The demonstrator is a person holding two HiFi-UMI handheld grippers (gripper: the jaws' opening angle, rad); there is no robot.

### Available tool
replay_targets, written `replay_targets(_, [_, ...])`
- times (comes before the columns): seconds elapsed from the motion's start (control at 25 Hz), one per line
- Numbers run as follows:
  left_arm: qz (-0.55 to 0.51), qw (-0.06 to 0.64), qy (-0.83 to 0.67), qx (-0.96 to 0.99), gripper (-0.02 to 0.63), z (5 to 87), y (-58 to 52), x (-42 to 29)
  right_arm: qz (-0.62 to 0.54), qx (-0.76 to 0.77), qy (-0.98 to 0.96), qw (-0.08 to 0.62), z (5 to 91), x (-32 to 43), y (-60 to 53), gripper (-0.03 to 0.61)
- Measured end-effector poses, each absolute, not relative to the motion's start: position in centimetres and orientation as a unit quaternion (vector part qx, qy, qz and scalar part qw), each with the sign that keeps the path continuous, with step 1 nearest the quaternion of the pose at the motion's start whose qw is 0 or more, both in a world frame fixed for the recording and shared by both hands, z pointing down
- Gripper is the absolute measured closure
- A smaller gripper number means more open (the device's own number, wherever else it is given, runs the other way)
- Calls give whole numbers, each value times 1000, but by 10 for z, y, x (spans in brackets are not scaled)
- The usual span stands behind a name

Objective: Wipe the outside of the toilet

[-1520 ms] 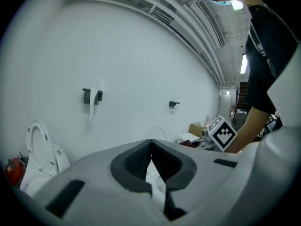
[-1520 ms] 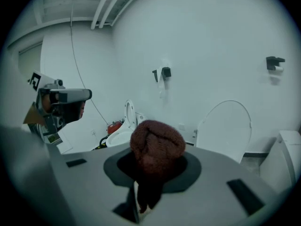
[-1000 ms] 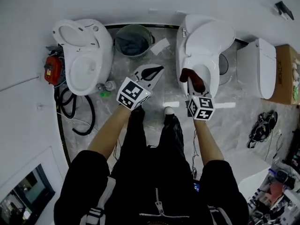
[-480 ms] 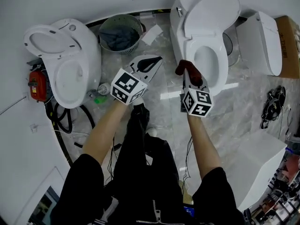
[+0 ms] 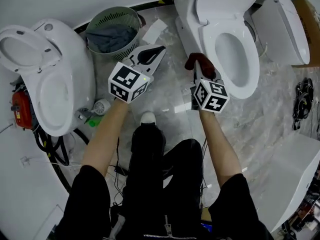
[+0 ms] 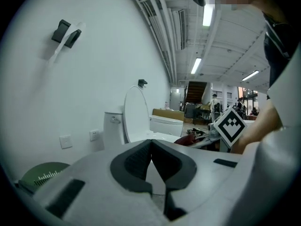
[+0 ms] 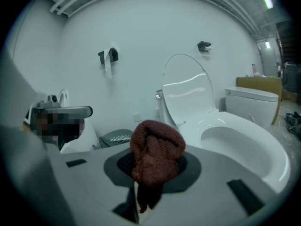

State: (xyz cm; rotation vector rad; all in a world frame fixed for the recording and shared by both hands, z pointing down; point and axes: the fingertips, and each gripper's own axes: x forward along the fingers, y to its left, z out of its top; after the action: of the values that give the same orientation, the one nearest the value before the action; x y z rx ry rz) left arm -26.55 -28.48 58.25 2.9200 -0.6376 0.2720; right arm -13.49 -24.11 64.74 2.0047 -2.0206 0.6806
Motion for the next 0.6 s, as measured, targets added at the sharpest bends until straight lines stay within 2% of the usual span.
replay_targets(0.24, [73,33,-188,979,610,661,-297,-259,240,701,-668,67,737,-118,-271,491])
replay_targets(0.6, [43,13,-188,981,611,711,-305,-265,244,747,-616,44,808,-94,-305,492])
